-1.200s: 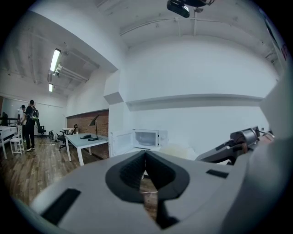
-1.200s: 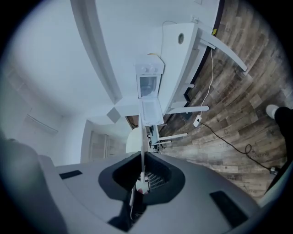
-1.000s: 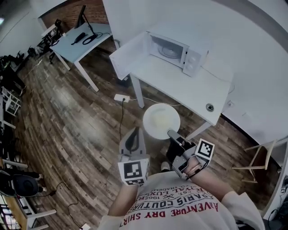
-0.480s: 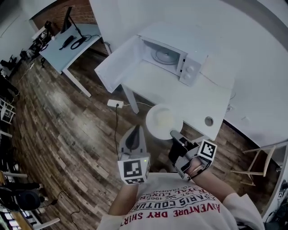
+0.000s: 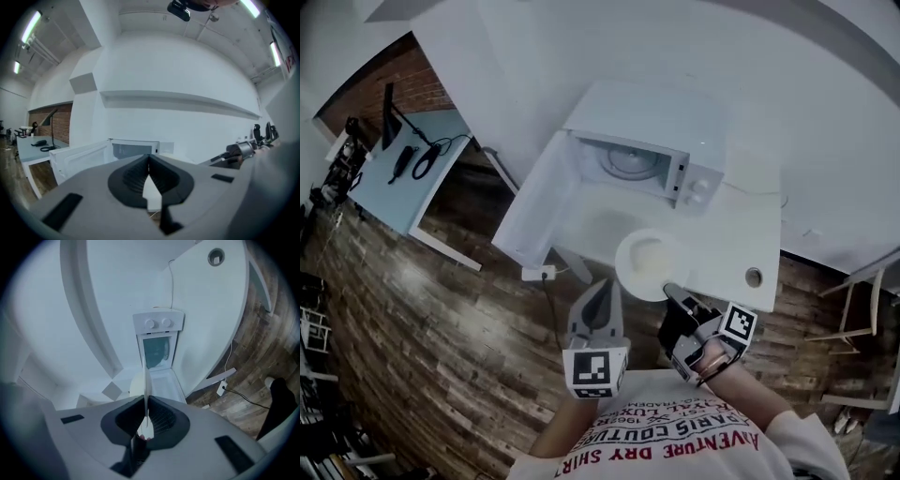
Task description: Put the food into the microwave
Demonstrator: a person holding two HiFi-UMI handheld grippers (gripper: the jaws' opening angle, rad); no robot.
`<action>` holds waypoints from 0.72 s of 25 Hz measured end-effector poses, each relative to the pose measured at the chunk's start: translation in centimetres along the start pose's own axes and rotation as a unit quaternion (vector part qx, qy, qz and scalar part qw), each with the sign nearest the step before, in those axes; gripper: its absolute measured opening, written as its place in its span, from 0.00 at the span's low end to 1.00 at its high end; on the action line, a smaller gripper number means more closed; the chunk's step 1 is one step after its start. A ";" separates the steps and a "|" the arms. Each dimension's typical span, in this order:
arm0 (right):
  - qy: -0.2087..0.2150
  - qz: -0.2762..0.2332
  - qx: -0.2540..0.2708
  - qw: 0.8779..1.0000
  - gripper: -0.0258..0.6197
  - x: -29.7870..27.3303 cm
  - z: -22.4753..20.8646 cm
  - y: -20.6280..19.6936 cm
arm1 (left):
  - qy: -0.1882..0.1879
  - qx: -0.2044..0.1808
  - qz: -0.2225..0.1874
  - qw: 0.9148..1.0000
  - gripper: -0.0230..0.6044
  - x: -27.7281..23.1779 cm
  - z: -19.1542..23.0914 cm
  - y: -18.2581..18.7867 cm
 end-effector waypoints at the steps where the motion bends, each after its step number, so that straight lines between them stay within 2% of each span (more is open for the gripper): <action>1: 0.004 -0.011 0.003 1.000 0.08 -1.1 -0.1 -0.3 | -0.016 -0.002 0.001 1.000 0.05 -0.9 0.9 0.2; 6: 0.014 -0.070 0.014 0.997 0.09 -5.5 -1.1 -0.8 | -0.074 -0.007 0.010 0.997 0.05 -5.3 4.8 0.4; 10: 0.011 -0.100 0.019 0.995 0.08 -7.4 -1.8 -0.4 | -0.102 -0.012 0.027 0.994 0.05 -7.9 6.3 -0.3; 18: -0.007 -0.102 0.016 0.995 0.08 -10.7 -2.8 3.0 | -0.103 -0.013 0.032 0.994 0.05 -13.8 6.4 -0.1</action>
Point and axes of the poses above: the fingertips, and each gripper's own axes: x backward along the fingers, z to its left, y out of its top, the point moved 9 cm from there along x, backward along the fingers, and after that the axes turned 14 degrees about y, right-handed, at the moved point
